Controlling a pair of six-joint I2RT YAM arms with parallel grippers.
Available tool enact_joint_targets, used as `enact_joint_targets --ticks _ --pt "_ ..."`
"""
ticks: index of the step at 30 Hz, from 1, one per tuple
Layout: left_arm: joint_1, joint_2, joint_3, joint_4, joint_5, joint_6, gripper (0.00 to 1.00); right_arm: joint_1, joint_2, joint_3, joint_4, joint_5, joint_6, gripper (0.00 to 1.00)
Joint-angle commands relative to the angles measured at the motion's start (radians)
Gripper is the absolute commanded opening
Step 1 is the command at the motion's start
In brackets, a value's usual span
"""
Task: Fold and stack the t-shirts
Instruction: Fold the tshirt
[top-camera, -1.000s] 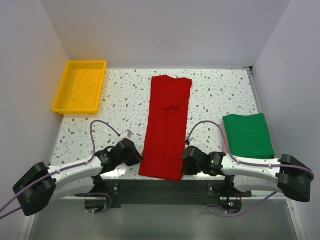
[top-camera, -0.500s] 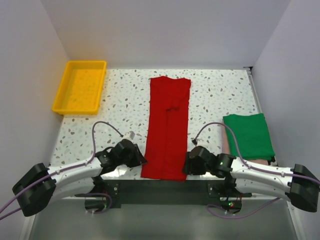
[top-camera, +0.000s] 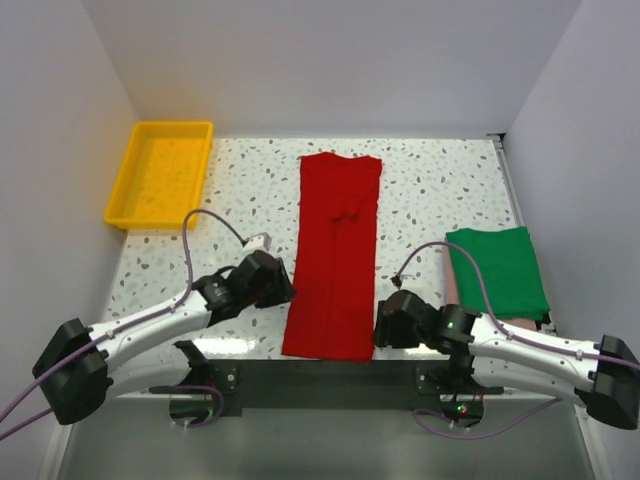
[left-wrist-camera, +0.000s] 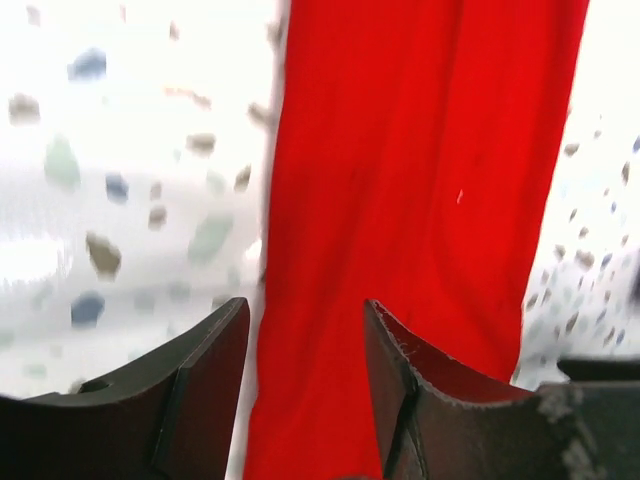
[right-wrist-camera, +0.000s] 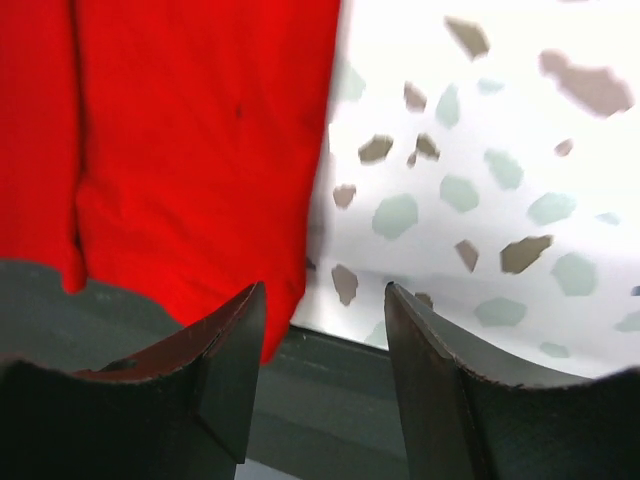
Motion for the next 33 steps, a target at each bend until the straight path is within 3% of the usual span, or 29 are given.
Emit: enact_joint_targets --ticks 1,4,9,16,18,19,25,33 --pt "0.077 0.154 0.169 0.041 -0.126 0.163 0.54 -0.005 0.054 0.121 -0.065 0.158 -0.049 0.54" --pt "0.128 0.289 0.256 0.098 -0.131 0.243 0.55 -0.060 0.100 0.152 -0.023 0.211 -0.104 0.55" --pt "0.209 0.498 0.382 0.189 -0.023 0.352 0.56 -0.244 0.199 0.164 0.114 0.088 -0.218 0.56" --pt "0.268 0.702 0.453 0.274 0.076 0.424 0.54 -0.246 0.276 0.132 0.220 0.013 -0.220 0.56" --pt "0.278 0.719 0.452 0.284 0.102 0.418 0.46 -0.244 0.281 0.126 0.222 0.019 -0.218 0.56" --pt "0.278 0.733 0.450 0.287 0.102 0.414 0.37 -0.244 0.287 0.124 0.217 0.020 -0.218 0.56" --pt "0.292 0.732 0.436 0.265 0.050 0.391 0.03 -0.244 0.272 0.100 0.217 0.016 -0.214 0.56" --pt "0.314 0.732 0.438 0.268 0.052 0.383 0.00 -0.247 0.230 0.074 0.200 0.014 -0.207 0.56"
